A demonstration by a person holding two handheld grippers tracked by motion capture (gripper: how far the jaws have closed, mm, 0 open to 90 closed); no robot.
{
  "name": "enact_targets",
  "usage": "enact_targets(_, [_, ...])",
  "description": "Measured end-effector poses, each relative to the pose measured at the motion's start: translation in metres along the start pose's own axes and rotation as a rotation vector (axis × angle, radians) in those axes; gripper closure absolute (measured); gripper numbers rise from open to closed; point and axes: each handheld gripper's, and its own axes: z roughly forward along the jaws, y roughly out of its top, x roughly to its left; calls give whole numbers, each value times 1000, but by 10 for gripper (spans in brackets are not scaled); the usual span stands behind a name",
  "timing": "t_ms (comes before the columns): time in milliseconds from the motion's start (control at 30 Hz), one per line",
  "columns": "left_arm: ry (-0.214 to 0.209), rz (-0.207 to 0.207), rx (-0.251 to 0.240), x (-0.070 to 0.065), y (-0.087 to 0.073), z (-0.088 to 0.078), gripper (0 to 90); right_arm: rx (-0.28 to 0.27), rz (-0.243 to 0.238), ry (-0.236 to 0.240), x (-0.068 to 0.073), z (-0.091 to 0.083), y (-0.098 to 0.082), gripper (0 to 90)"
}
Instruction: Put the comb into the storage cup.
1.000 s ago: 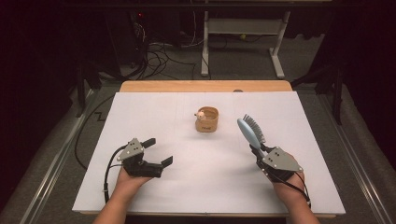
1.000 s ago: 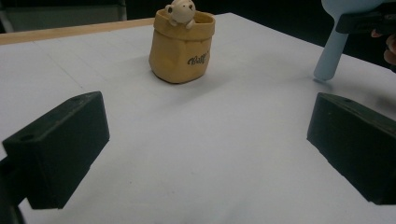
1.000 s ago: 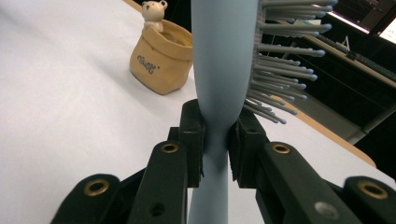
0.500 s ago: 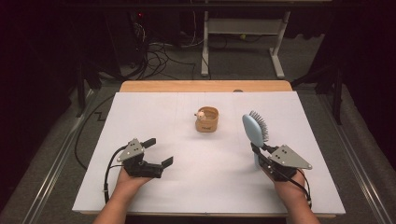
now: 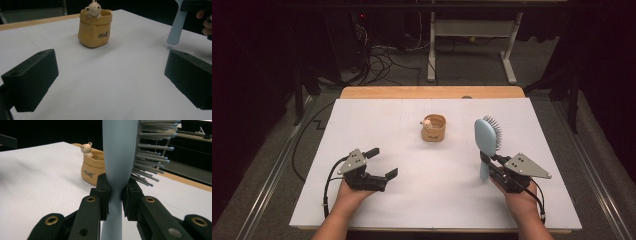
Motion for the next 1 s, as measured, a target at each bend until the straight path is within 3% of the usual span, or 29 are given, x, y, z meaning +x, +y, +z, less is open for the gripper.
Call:
enact_targets(533, [6,-3,-4,2,0,-1,0,-30,78,21,1,8,5,782])
enact_targets(1000, [-2,-10,-14,4,0,-2,0,-7,67,26,8,23,6,783])
